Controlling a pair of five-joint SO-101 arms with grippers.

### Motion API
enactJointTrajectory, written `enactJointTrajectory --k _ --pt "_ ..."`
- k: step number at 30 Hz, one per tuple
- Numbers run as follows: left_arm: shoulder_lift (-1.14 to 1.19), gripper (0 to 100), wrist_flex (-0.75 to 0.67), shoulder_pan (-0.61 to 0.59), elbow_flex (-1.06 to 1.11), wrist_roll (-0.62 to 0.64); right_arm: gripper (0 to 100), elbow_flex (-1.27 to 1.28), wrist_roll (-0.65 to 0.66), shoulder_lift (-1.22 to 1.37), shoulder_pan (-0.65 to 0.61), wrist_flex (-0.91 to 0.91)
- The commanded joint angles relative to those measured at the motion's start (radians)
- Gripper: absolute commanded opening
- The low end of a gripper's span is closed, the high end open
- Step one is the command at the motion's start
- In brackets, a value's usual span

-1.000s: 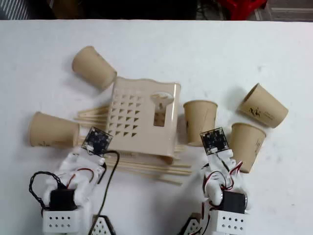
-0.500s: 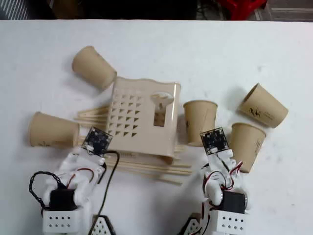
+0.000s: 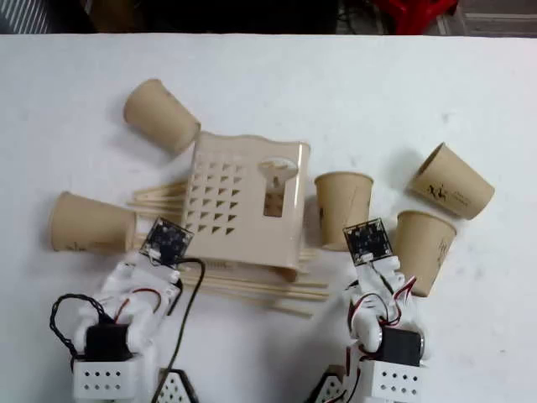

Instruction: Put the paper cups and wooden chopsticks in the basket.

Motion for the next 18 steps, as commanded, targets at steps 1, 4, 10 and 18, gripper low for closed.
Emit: enactJointTrajectory --k 1,4,10,18 --pt "-0.007 20 0.005 0.013 -0.002 -0.008 1.9 0.009 0.011 -0.005 -0.005 0.004" --pt "-0.007 20 0.005 0.013 -0.002 -0.008 1.9 0.009 0.011 -0.005 -0.005 0.004" --pt "-0.007 20 0.005 0.013 -0.002 -0.008 1.9 0.009 0.011 -0.005 -0.005 0.004" --pt "-0.007 20 0.005 0.013 -0.002 -0.008 2.0 0.009 0.009 -0.005 -0.067 0.004"
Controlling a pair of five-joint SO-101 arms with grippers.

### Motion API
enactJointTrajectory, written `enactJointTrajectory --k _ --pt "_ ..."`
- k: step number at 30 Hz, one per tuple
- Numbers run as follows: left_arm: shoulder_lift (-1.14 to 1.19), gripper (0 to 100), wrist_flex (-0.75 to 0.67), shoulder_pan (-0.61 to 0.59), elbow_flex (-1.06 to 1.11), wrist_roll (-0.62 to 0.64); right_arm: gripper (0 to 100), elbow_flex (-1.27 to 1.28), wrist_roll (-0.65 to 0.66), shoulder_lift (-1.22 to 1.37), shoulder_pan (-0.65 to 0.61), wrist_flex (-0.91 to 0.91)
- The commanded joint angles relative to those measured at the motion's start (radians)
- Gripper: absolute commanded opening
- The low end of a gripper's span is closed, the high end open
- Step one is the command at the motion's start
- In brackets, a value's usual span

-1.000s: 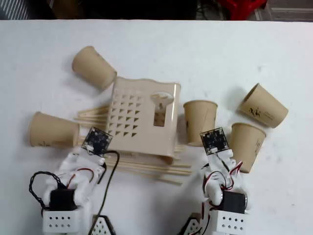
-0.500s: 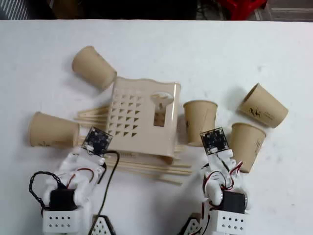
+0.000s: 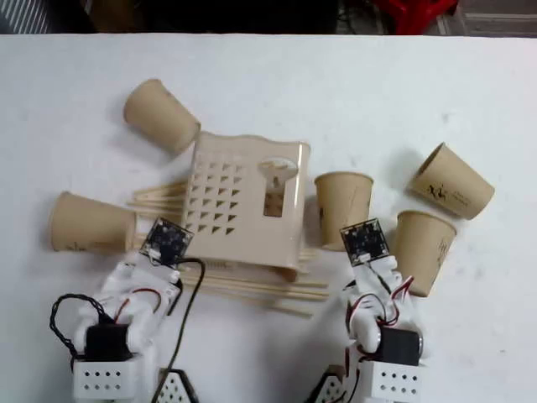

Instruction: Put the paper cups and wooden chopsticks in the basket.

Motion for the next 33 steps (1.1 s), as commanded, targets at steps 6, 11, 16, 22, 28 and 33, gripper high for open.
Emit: enactJointTrajectory --k 6,11,16,22,28,33 --pt "-0.007 20 0.005 0.013 -0.002 -0.008 1.9 0.009 0.008 -0.005 -0.081 0.004" --pt "-0.007 20 0.005 0.013 -0.002 -0.008 2.1 -0.014 0.012 -0.008 -0.090 -0.039" --pt "-0.007 20 0.005 0.013 -0.002 -0.008 2.1 -0.224 0.155 -0.005 0.033 -0.096" --pt "-0.007 20 0.005 0.013 -0.002 -0.008 2.2 -0.480 0.075 0.015 0.041 -0.133" --pt "-0.007 20 0.005 0.013 -0.002 -0.008 9.6 -0.660 0.005 0.372 -0.030 -0.151" --pt "-0.007 20 0.005 0.013 -0.002 -0.008 16.0 -0.884 -0.083 0.816 -0.160 -0.150"
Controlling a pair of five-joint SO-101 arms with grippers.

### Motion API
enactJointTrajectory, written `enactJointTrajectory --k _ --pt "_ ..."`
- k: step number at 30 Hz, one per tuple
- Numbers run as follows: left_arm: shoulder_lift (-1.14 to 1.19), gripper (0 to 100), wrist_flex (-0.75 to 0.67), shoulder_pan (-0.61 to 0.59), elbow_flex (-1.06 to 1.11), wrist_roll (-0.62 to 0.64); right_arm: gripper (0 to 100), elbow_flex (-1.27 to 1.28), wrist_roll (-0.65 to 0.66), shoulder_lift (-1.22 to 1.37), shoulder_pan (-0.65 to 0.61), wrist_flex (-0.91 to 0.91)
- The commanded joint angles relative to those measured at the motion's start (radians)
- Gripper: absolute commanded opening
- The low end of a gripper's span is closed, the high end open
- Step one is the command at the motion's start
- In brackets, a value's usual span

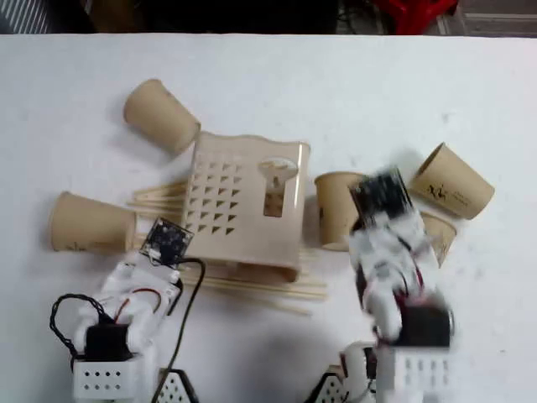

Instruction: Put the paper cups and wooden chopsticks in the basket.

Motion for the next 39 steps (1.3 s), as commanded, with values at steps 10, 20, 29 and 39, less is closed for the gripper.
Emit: enactJointTrajectory --k 10,20,29,39 --pt "-0.007 20 0.005 0.013 -0.002 -0.008 14.9 -0.666 -0.153 0.993 -0.248 -0.010" --pt "-0.007 20 0.005 0.013 -0.002 -0.009 15.2 -0.987 -0.336 1.280 -0.302 0.021" --pt "-0.007 20 0.005 0.013 -0.002 -0.009 15.2 -1.059 -0.336 1.440 -0.269 0.033" --pt "-0.007 20 0.005 0.013 -0.002 -0.009 15.2 -1.059 -0.308 1.409 -0.249 0.136"
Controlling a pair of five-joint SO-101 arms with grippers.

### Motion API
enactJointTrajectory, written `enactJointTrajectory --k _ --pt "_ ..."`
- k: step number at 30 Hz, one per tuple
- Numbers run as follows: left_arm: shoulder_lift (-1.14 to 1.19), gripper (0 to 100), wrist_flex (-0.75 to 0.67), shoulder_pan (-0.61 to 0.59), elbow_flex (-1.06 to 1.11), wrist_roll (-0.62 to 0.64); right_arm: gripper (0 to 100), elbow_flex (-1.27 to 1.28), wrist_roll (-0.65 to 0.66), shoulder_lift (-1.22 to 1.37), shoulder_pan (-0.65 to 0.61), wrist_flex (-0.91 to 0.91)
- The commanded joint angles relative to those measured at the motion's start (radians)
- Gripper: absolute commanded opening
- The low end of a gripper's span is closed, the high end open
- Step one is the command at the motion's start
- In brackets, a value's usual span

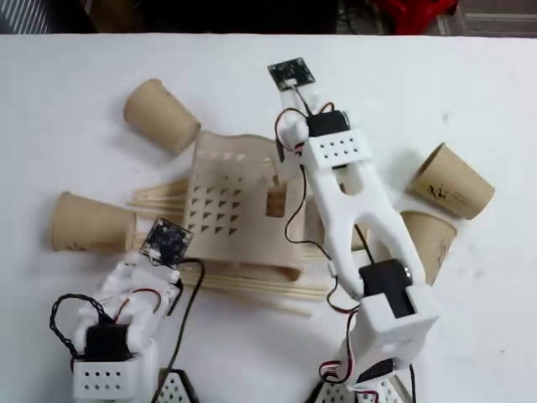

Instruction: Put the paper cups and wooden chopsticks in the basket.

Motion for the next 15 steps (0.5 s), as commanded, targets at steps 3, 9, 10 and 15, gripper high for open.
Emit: enactJointTrajectory --k 3,9,10,15 --pt "-0.007 20 0.005 0.013 -0.002 -0.009 15.2 -0.023 0.052 -0.027 0.012 0.013" --pt "-0.007 20 0.005 0.013 -0.002 -0.009 14.8 -0.028 0.060 0.035 0.012 -0.104" --pt "-0.007 20 0.005 0.013 -0.002 -0.009 14.8 -0.028 0.060 0.050 0.012 -0.117" --pt "-0.007 20 0.002 0.013 -0.002 -0.011 2.7 -0.029 0.054 0.113 0.018 -0.183"
